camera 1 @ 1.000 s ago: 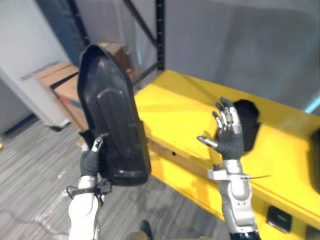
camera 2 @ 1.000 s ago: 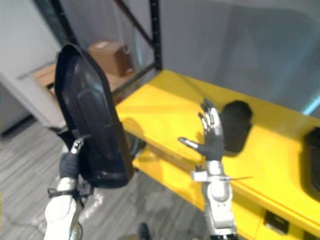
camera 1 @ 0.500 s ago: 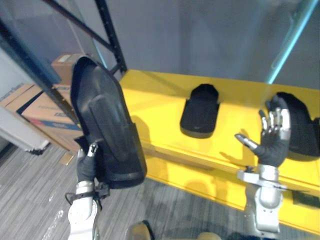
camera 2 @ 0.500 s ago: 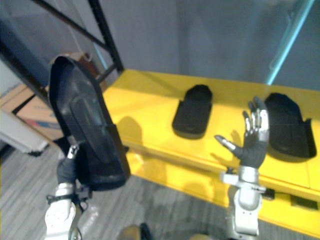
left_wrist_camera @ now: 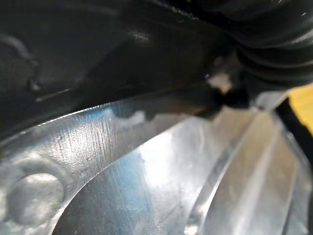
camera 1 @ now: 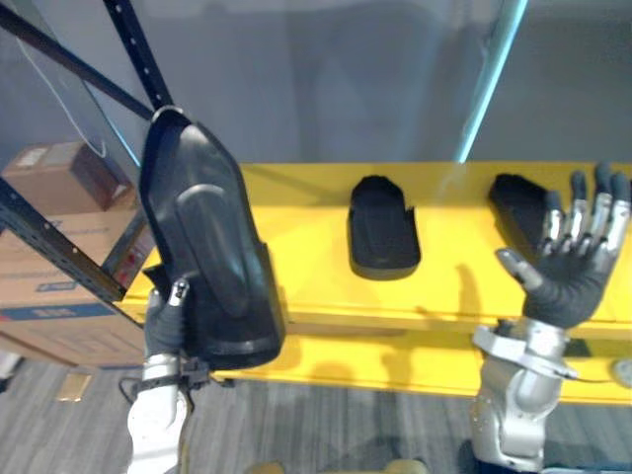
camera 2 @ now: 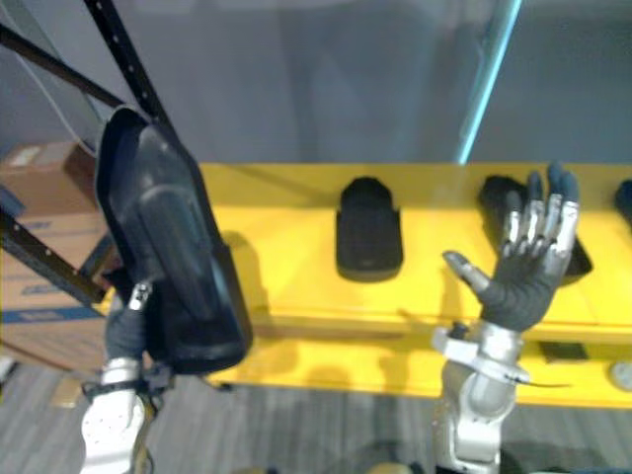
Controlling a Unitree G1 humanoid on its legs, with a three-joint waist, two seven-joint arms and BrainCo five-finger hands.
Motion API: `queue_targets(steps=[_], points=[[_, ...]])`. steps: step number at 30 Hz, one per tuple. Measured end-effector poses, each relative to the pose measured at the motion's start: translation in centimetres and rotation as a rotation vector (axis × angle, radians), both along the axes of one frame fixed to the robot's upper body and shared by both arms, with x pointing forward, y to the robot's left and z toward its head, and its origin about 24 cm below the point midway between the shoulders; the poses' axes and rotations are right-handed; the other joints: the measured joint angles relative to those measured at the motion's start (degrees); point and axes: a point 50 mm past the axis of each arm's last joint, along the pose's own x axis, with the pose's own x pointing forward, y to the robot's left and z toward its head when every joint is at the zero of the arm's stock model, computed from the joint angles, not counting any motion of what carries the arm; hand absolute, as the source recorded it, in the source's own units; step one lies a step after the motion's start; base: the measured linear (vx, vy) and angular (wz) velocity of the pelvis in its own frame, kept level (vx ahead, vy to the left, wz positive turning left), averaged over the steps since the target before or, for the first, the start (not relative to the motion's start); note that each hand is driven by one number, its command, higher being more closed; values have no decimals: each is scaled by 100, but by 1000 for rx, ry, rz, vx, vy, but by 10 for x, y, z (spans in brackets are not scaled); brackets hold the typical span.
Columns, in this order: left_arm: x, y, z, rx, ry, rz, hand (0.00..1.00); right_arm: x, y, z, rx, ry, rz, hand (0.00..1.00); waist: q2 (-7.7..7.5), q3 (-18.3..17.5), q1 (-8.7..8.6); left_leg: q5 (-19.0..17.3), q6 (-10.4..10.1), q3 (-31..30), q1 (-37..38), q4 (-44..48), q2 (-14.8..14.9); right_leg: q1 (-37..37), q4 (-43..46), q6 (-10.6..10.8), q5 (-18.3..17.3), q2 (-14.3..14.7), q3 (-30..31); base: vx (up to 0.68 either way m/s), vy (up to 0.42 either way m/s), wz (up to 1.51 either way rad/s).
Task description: Walk over and take plastic housings, then place them on the shelf
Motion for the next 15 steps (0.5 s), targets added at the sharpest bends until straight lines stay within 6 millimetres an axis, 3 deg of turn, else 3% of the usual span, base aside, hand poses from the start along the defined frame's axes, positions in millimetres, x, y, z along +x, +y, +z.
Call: queue_targets(steps=[2, 4, 6, 10, 15], points=[[0, 3, -1, 14, 15, 32, 100, 5, 17, 4, -29, -23, 119, 0, -57, -35, 56, -21, -26, 95, -6, -44, -4, -19, -110, 0, 11, 2, -187, -51, -20, -22], [0, 4, -3, 28, 45, 52, 100, 13, 36, 2, -76, -3, 224, 0, 24, -66, 58, -4, -89, -66, -129, -91, -1, -6, -215, -40, -28, 45, -558, -48, -62, 16], [3, 4, -2, 50, 52, 55, 100, 20, 37, -3, -121, 32, 226, 0, 104, -53, 71, 177, -113, -210, -121, -229, 34, 29, -255, -48, -49, 124, -704, 4, -86, 34], [7, 9, 1, 64, 76, 37, 100, 28, 30, -10, -186, 99, 219, 0, 465, 16, 133, 456, -199, -368, -99, -494, 134, 83, -306, -55, -45, 266, -911, -5, -82, 23], [23, 30, 3, 154, 162, 20, 100, 31, 31, -14, -237, 143, 261, 0, 455, 9, 127, 620, -250, -347, 116, -828, 184, 166, -382, -96, -48, 363, -926, -21, -29, -2]])
